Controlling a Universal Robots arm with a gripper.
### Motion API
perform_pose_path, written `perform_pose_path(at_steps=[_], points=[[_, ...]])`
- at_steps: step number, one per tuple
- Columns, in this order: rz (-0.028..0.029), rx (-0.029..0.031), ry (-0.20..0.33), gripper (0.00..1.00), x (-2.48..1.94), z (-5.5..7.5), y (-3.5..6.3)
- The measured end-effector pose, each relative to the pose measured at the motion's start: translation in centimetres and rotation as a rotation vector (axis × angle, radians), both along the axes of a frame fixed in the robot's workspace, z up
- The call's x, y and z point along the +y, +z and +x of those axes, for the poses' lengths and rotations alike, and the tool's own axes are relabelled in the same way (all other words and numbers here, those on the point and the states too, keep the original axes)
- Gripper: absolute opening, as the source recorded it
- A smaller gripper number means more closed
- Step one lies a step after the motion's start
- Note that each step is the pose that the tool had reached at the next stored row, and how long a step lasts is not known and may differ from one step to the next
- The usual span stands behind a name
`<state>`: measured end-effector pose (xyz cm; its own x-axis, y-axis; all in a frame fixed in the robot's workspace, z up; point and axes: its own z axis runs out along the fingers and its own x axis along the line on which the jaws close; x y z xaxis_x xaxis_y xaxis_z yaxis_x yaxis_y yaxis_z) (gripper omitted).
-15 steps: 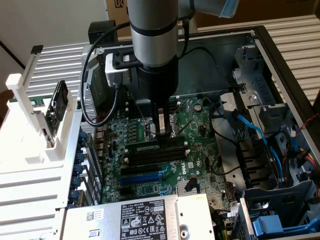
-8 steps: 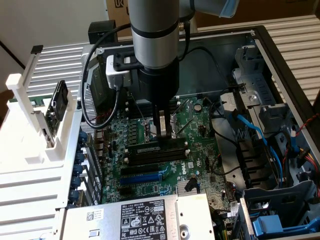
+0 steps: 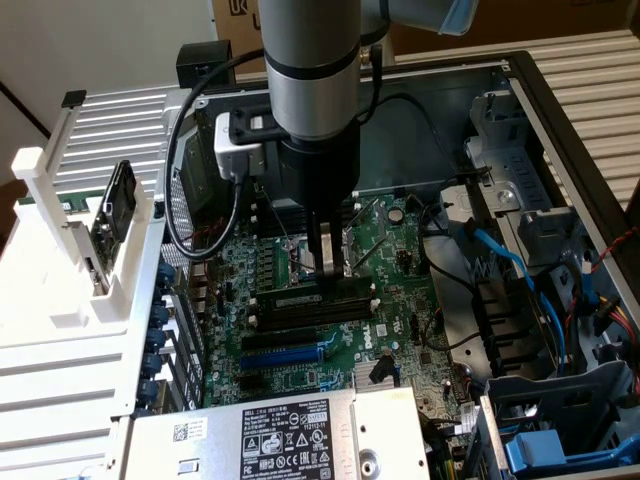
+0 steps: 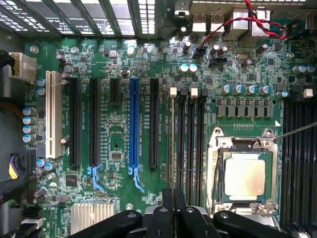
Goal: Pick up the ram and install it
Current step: 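Insert the ram into the slot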
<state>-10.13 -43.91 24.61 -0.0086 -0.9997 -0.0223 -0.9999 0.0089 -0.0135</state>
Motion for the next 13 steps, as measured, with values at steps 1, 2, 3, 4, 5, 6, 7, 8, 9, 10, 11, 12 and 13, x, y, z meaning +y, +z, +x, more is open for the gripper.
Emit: perform_pose_path(at_steps=[1,2,3,4,5,6,7,8,9,10,11,12,13], points=[[0.0003,-0.0002,-0.001,0.12,0.04,0.00,-0.04],[0.0003,-0.0002,-0.002,0.12,0.05,0.00,-0.07],[0.0002,-0.0002,-0.003,0.12,0.08,-0.01,-0.10],[0.0003,-0.0002,-0.004,0.12,0.12,-0.05,-0.13],[0.0002,-0.0002,-0.005,0.12,0.13,-0.08,-0.14],[0.0000,-0.0001,-0.005,0.12,0.13,-0.09,-0.15],[0.0000,-0.0001,-0.007,0.12,0.13,-0.11,-0.17],[0.0002,-0.0002,-0.007,0.12,0.14,-0.11,-0.19],[0.0001,-0.0003,-0.007,0.12,0.14,-0.11,-0.19],[0.0001,-0.0002,-0.007,0.12,0.14,-0.12,-0.19],[0.0002,-0.0003,-0.007,0.12,0.14,-0.12,-0.20],[0.0002,-0.0003,-0.007,0.12,0.14,-0.12,-0.22],[0.0004,-0.0004,-0.008,0.12,0.16,-0.11,-0.27]])
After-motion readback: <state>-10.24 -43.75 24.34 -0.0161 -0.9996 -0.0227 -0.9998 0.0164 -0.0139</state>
